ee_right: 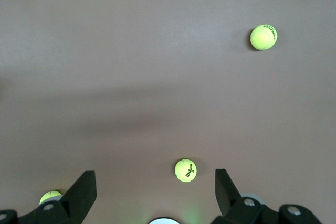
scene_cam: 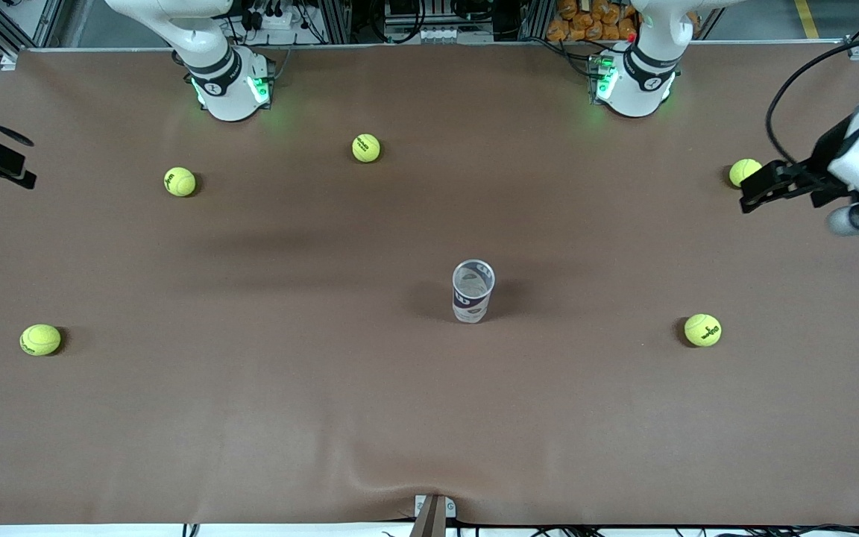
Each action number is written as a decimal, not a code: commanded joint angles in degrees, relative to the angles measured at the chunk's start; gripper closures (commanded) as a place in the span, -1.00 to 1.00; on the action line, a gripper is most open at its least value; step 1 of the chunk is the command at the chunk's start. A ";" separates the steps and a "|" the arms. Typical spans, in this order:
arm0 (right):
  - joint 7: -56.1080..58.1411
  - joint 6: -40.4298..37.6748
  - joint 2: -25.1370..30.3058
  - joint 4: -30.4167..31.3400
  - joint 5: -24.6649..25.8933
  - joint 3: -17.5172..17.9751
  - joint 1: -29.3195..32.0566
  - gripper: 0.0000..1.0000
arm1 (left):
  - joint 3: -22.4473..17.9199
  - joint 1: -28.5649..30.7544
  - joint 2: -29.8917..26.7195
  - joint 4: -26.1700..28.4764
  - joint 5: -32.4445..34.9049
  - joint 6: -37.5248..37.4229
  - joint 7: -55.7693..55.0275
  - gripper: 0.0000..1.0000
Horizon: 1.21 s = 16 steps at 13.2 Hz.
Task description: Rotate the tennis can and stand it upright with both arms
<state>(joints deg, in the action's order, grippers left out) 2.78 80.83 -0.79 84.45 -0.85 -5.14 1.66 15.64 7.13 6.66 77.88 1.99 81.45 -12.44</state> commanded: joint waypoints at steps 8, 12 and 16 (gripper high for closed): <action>-0.50 -0.49 0.35 -0.25 -0.38 1.01 0.36 -1.00 | 0.18 1.22 -9.30 13.88 -2.61 8.63 2.60 -1.00; -0.50 -0.49 0.44 -0.25 -0.38 1.01 0.45 -1.00 | 0.27 1.05 -9.39 12.92 -2.52 8.37 2.69 -1.00; -0.50 -0.41 0.35 -0.25 -0.38 1.01 0.45 -1.00 | 0.62 0.96 -8.69 11.69 -1.90 8.46 2.69 -1.00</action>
<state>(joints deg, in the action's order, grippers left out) 2.78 80.83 -0.79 84.45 -0.89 -4.43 1.78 16.03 7.52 -1.47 89.87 0.53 89.56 -11.06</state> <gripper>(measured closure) 0.000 0.000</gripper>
